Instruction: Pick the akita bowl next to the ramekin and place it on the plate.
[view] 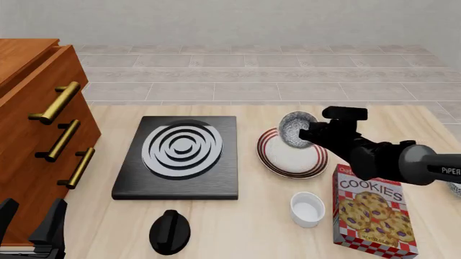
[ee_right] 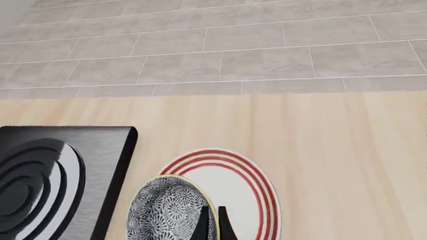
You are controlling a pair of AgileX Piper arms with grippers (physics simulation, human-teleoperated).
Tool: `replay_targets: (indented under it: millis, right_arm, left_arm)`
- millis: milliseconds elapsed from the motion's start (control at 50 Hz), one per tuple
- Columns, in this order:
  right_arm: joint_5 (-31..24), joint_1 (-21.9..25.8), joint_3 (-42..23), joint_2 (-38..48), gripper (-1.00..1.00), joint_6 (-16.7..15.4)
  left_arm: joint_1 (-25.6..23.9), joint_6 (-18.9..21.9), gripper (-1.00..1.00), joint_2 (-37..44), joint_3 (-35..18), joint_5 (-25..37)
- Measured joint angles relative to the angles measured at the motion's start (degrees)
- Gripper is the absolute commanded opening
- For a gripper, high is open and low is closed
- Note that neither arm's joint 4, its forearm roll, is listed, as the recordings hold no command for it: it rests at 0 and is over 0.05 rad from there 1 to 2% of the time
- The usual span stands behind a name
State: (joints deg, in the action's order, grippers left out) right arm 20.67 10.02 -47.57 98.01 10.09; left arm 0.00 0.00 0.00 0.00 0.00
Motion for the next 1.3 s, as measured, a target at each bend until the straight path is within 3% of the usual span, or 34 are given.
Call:
replay_targets:
  millis: [1300]
  right_arm:
    - [3.5,-1.3,-5.7,13.3,-1.00,-0.7]
  left_arm:
    - [0.0,0.0,1.00,0.0,0.0,0.0]
